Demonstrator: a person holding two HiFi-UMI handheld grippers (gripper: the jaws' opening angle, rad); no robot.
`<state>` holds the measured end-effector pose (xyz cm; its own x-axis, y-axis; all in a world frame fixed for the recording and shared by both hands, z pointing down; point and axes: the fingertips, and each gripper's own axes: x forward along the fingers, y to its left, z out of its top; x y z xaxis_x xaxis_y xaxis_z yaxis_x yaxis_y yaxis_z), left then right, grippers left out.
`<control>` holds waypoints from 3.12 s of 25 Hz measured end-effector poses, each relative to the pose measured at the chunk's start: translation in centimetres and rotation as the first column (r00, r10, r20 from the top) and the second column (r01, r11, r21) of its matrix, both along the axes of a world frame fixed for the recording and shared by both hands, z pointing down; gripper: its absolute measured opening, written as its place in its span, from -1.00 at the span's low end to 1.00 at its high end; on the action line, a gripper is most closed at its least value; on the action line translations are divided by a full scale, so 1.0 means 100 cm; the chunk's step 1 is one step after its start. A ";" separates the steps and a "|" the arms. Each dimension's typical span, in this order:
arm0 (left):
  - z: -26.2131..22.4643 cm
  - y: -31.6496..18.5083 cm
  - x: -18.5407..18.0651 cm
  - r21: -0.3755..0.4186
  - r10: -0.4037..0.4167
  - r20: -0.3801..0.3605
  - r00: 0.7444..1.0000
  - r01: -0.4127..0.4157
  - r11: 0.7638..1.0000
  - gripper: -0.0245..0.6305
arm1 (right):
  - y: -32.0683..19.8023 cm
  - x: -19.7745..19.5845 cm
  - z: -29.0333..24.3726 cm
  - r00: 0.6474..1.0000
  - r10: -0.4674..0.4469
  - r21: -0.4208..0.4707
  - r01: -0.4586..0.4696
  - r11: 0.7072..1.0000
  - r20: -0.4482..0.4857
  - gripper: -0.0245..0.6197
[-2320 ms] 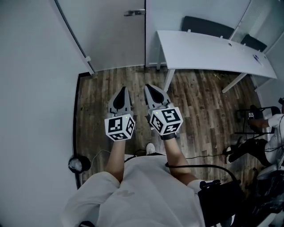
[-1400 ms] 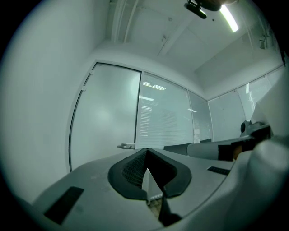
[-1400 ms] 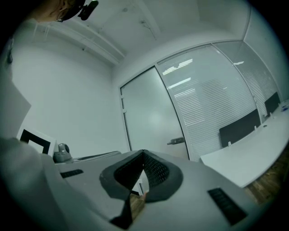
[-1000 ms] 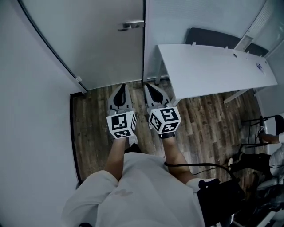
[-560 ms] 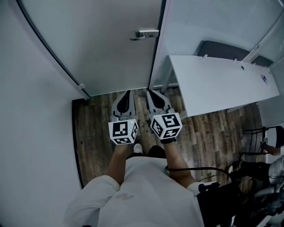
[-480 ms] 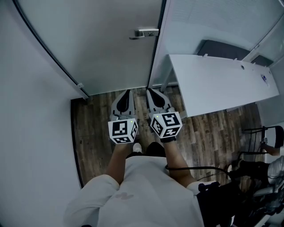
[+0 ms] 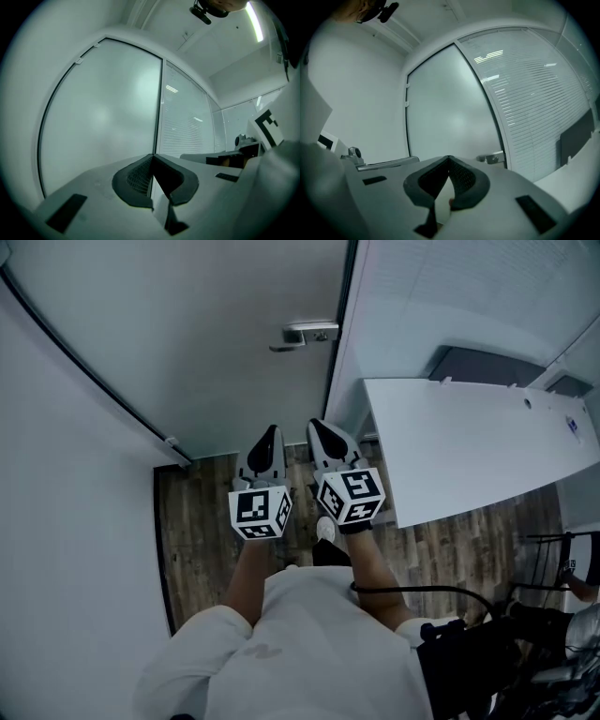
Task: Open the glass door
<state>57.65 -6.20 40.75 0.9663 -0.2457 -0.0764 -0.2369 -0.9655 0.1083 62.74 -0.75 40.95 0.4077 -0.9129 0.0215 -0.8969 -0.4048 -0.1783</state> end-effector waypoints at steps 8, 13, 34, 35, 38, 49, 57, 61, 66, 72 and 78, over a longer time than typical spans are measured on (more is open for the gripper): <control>-0.022 -0.028 0.114 0.050 -0.045 -0.014 0.999 0.046 0.998 -0.92 | -0.026 0.112 -0.030 0.998 -0.045 0.042 0.046 0.998 -0.043 -0.92; -0.025 -0.030 0.163 0.083 -0.061 0.005 0.998 0.060 0.995 -0.92 | -0.030 0.157 -0.031 0.996 -0.056 0.035 0.058 0.998 -0.063 -0.92; 0.043 -0.148 0.285 0.289 0.074 0.363 0.929 -0.188 0.939 -0.91 | -0.123 0.249 -0.012 0.998 -0.011 -0.040 0.009 0.999 -0.059 -0.92; 0.048 -0.150 0.294 0.298 0.099 0.389 0.916 -0.227 0.927 -0.91 | -0.126 0.257 -0.013 0.998 0.004 -0.042 -0.007 0.999 -0.060 -0.92; 0.075 -0.154 0.313 0.279 0.181 0.479 0.859 -0.344 0.896 -0.84 | -0.131 0.278 -0.008 0.997 0.048 -0.055 -0.051 0.997 -0.056 -0.92; 0.167 -0.161 0.334 0.320 0.183 0.812 0.554 -0.686 0.654 -0.61 | -0.145 0.314 0.008 0.989 0.143 -0.096 -0.147 0.984 -0.044 -0.92; 0.190 -0.169 0.332 0.323 0.115 0.884 0.454 -0.768 0.553 -0.60 | -0.153 0.323 0.024 0.984 0.176 -0.123 -0.177 0.977 -0.019 -0.92; 0.192 -0.169 0.330 0.293 0.126 0.898 0.422 -0.787 0.543 -0.60 | -0.152 0.326 0.035 0.981 0.193 -0.137 -0.190 0.972 0.009 -0.92; 0.191 -0.169 0.330 0.315 0.137 0.881 0.452 -0.778 0.543 -0.60 | -0.150 0.321 0.049 0.980 0.195 -0.158 -0.187 0.969 0.032 -0.92; 0.205 -0.169 0.334 0.172 0.324 0.818 0.475 -0.740 0.651 -0.62 | -0.135 0.314 0.058 0.977 0.206 -0.167 -0.196 0.966 0.050 -0.92; 0.202 -0.166 0.333 0.192 0.344 0.767 0.542 -0.705 0.683 -0.62 | -0.099 0.309 0.050 0.972 0.229 -0.153 -0.220 0.963 0.043 -0.92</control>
